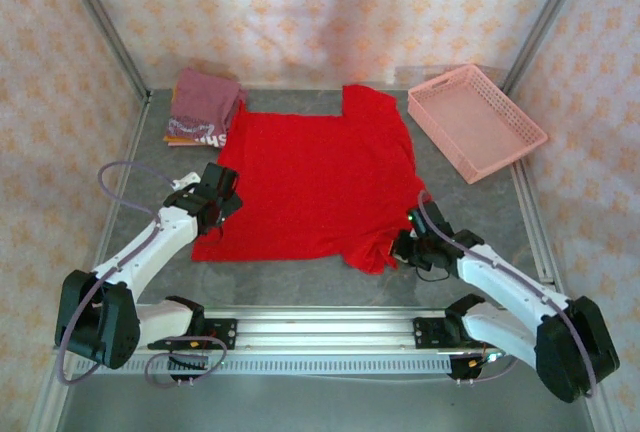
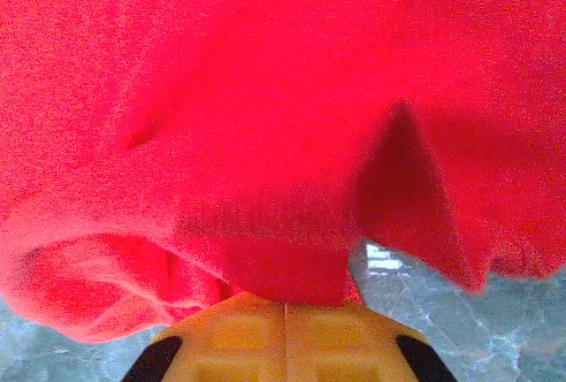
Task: Fold and stack the t-shirts
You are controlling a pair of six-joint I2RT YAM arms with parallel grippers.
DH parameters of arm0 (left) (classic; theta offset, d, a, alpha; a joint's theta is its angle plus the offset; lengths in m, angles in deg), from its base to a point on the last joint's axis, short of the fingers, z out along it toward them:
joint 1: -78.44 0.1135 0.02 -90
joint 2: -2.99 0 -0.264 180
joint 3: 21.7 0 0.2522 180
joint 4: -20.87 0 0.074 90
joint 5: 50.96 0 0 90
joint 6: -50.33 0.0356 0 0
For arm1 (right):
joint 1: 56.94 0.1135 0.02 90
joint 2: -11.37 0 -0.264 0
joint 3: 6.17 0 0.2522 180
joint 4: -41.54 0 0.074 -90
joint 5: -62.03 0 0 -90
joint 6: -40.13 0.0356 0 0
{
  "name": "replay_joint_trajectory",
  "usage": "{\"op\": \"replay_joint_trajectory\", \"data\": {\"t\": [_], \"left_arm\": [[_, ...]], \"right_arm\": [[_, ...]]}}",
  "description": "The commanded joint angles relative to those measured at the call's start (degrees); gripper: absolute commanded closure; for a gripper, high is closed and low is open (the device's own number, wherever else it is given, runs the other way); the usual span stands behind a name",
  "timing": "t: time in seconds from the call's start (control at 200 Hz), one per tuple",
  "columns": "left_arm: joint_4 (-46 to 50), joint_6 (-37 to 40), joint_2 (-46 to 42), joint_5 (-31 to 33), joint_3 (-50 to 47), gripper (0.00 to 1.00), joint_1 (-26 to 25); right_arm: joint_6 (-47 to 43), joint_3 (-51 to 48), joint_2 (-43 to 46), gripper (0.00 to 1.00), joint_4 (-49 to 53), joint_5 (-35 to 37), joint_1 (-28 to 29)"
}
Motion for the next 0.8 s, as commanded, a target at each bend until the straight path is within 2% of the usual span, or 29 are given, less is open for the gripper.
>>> {"op": "replay_joint_trajectory", "data": {"t": [0.0, 0.12, 0.245, 0.365, 0.535, 0.565, 0.615, 0.656, 0.716, 0.796], "left_arm": [[0.36, 1.04, 0.26, 1.50, 1.29, 0.00, -0.61], [1.44, 1.19, 0.68, 1.90, 1.96, 0.00, -0.55], [2.38, 1.38, 0.34, 2.62, 2.24, 0.00, -0.61], [3.43, 1.33, 0.17, 3.11, 2.23, 0.00, -0.62], [3.77, 1.70, 0.26, 3.20, 1.95, 0.00, -0.62], [3.66, 1.78, 0.42, 3.13, 1.85, 0.00, -0.61], [3.42, 1.81, 0.80, 3.12, 2.00, 0.00, -0.56], [2.72, 2.17, 1.14, 2.53, 1.98, 0.00, -0.59], [0.78, 2.74, 1.93, 1.06, 2.05, 0.00, -0.73], [-2.15, 3.92, 3.72, -0.77, 3.26, 0.00, -1.52]], "right_arm": [[1.10, 0.01, 5.71, 1.00, 5.97, -0.22, 0.49], [4.84, 0.36, 11.66, 1.00, 13.27, -2.66, 1.93], [8.75, 2.10, 16.05, 1.00, 21.79, -1.40, 5.64], [12.84, 5.51, 18.52, 1.00, 27.70, -0.11, 8.83], [15.29, 8.50, 17.70, 1.00, 33.45, 0.06, 9.10], [14.94, 8.67, 17.10, 0.89, 34.20, 0.45, 9.10], [13.91, 9.93, 16.62, 0.57, 35.47, 3.23, 9.10], [12.76, 11.40, 16.53, 0.43, 35.79, 6.00, 9.06], [9.88, 13.39, 15.62, 0.32, 34.08, 9.91, 8.58], [5.73, 15.12, 10.84, 0.29, 30.12, 11.50, 5.87]]}}
